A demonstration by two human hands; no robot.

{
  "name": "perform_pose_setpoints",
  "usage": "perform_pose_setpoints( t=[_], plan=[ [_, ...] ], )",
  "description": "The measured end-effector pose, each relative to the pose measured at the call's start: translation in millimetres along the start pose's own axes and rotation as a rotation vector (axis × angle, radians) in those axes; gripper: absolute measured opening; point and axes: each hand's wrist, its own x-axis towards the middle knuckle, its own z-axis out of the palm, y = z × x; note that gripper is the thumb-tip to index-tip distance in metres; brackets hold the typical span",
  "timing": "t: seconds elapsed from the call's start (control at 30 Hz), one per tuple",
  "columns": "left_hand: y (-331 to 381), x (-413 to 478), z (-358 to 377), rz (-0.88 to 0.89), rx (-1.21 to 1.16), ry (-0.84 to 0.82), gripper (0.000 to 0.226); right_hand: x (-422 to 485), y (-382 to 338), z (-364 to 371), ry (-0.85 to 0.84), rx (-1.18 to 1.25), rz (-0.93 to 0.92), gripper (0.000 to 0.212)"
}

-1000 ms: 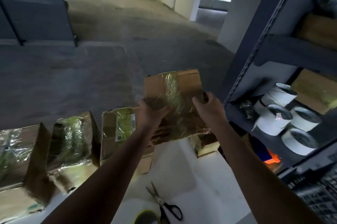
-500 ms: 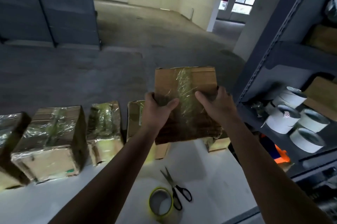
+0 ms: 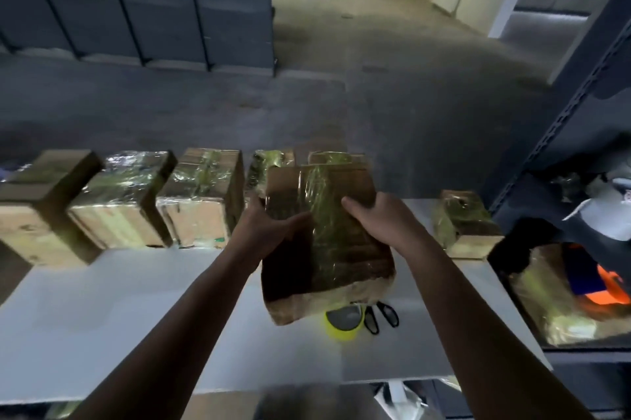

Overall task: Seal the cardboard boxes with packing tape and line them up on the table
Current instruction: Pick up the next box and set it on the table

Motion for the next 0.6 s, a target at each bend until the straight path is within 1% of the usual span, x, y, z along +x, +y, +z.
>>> perform_pose_setpoints(
  t=[0.07,0.1,0.17,0.23,0.3,0.37,0.47,0.53,0.6],
  plan=[
    [-11,-7,-16,-0.025,0.012,-0.033,0.052,2,-1,20,-0.064,-0.012,0.017,0.06],
    [-18,-8,-23,-0.033,0.029,-0.038,0.044,5,-1,31,-0.097,-0.018,0.023,0.06],
    [-33,-6,-33,-0.063,0.062,-0.042,0.038,10,-3,52,-0.147,-0.039,0.05,0.056],
    [-50,0,-41,-0.103,0.074,-0.028,0.042,16,-5,73,-0.165,-0.072,0.077,0.053],
    [-67,8,-48,-0.169,0.056,-0.022,0.049,24,-6,94,-0.171,-0.089,0.11,0.055],
    [-85,17,-54,-0.255,0.024,-0.009,0.063,32,-3,116,-0.187,-0.089,0.153,0.054],
    [-118,30,-60,-0.341,-0.029,-0.031,0.08,42,6,147,-0.219,-0.056,0.202,0.05],
    [-138,37,-62,-0.379,-0.027,-0.059,0.093,46,12,164,-0.229,-0.068,0.232,0.045],
    [-159,46,-65,-0.38,-0.023,-0.086,0.107,47,14,175,-0.237,-0.094,0.279,0.043]
  ],
)
